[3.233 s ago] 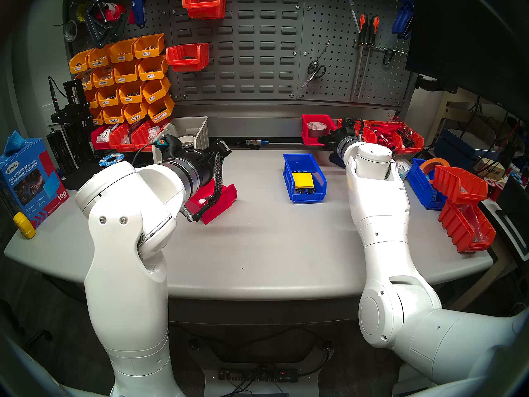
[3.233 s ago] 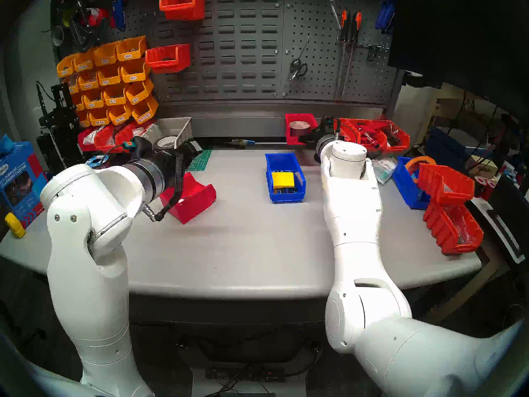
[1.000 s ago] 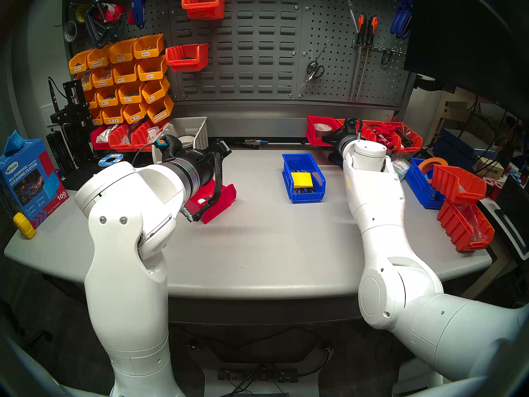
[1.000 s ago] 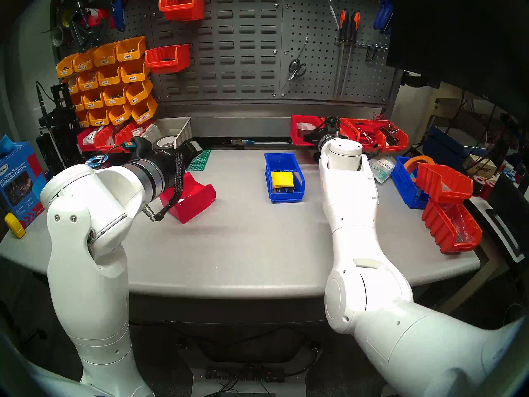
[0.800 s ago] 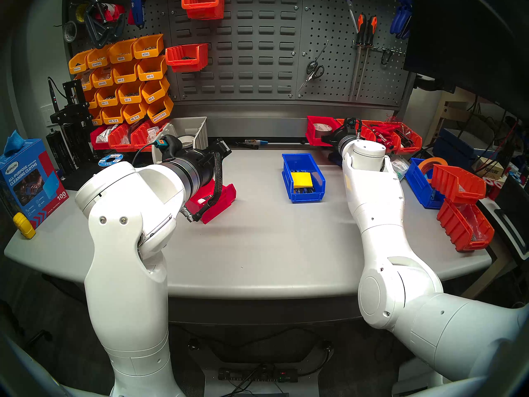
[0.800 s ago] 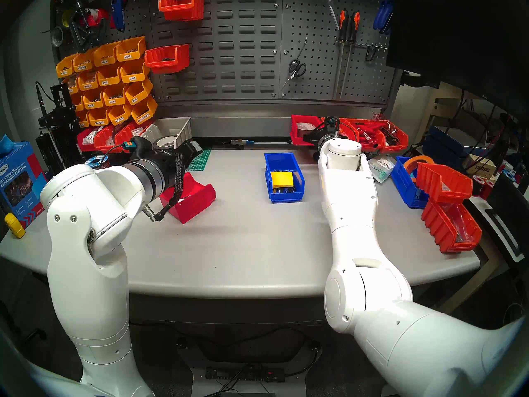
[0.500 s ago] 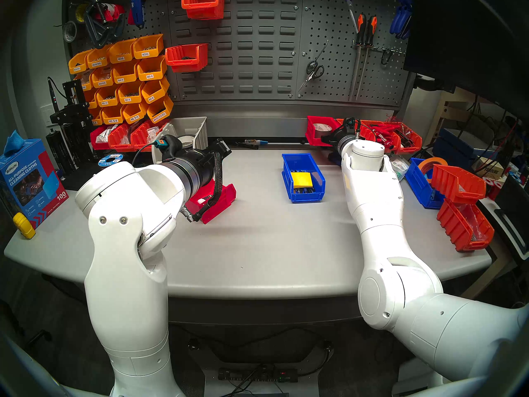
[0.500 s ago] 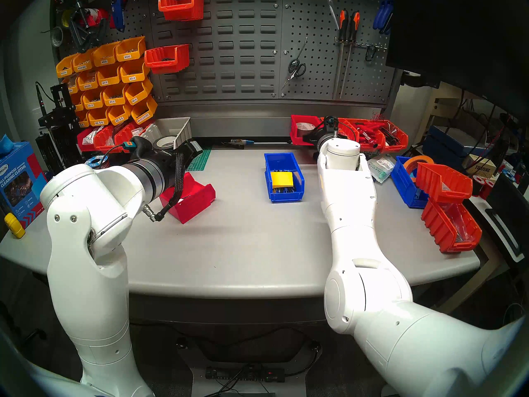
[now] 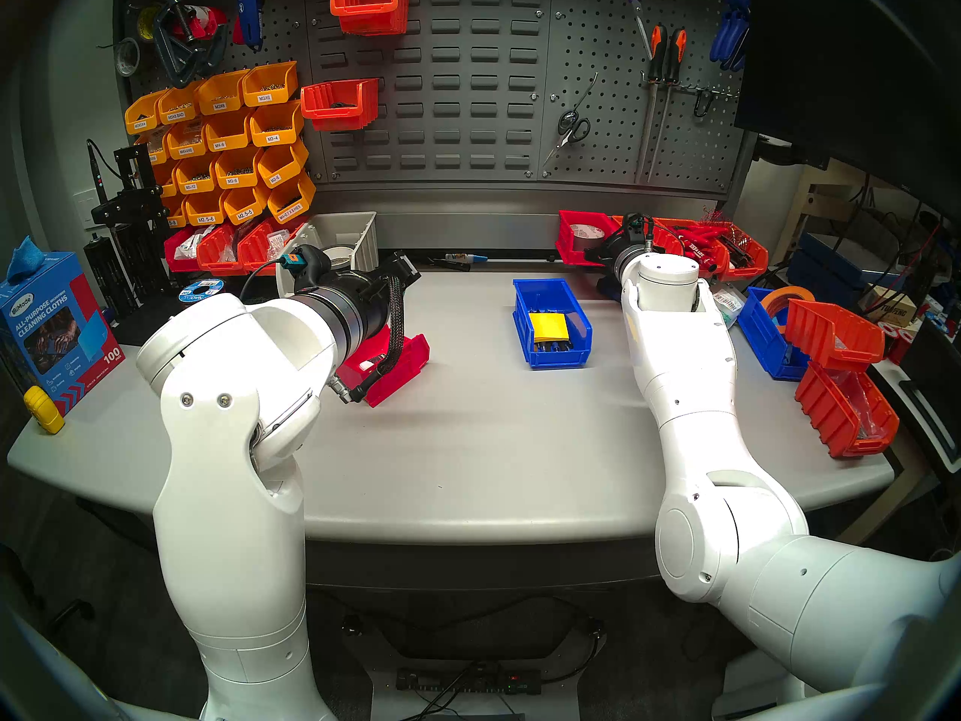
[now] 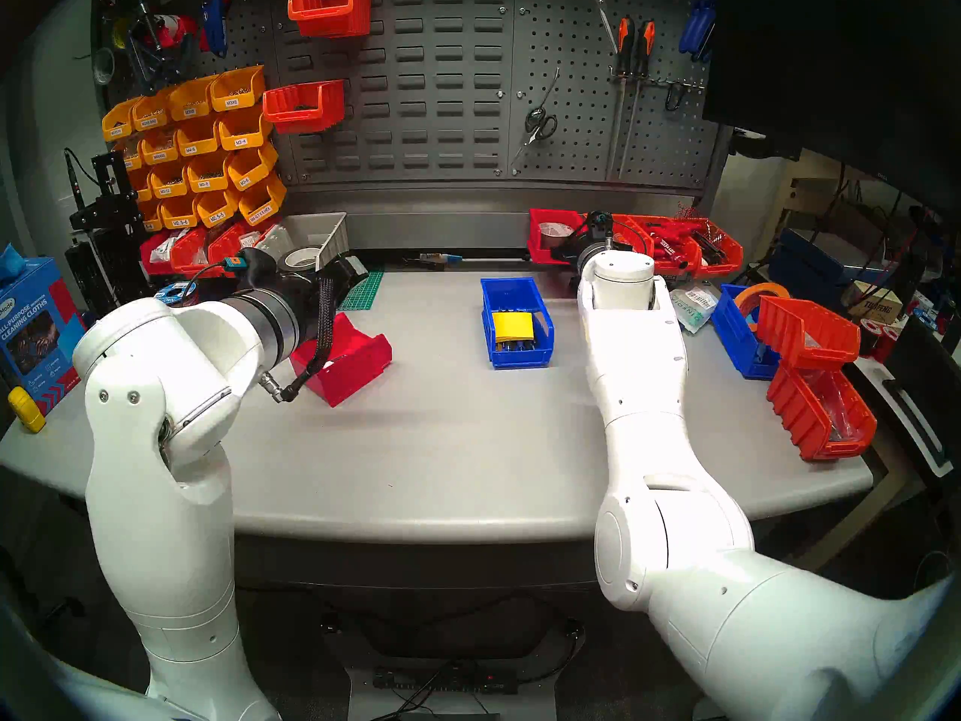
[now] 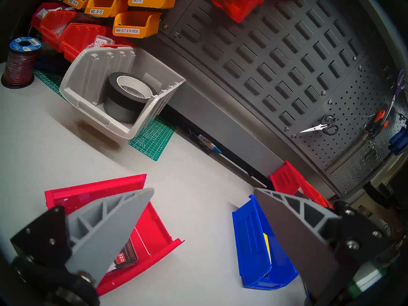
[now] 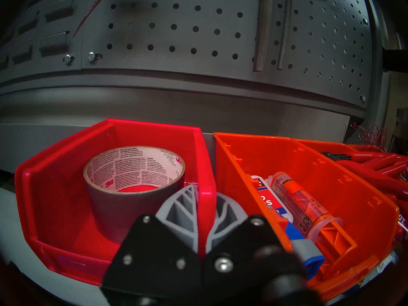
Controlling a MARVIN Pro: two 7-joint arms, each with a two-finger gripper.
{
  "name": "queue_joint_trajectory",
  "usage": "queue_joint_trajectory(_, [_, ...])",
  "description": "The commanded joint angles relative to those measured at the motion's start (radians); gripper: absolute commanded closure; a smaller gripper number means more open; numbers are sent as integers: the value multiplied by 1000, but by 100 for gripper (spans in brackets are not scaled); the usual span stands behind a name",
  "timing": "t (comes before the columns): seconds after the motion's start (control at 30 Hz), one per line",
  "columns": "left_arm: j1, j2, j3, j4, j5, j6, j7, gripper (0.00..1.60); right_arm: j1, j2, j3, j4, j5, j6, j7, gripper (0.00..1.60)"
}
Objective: Hang all the unorganized tool boxes onto the wall
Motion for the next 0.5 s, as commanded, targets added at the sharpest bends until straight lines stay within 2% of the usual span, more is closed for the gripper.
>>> queue_joint_trajectory(0.0, [-2,1,1,-10,1,0,0,0,-7,28,-8,-7,-20,0,1,160])
queue_joint_trajectory(0.4, [-2,1,1,-10,1,0,0,0,-12,33,-12,-4,-23,-6,-15,160])
queue_joint_trajectory(0.43, [-2,1,1,-10,1,0,0,0,-13,33,-12,-7,-22,-7,-14,152])
queue_joint_trajectory(0.47, [-2,1,1,-10,1,0,0,0,-15,34,-12,-8,-22,-8,-13,152])
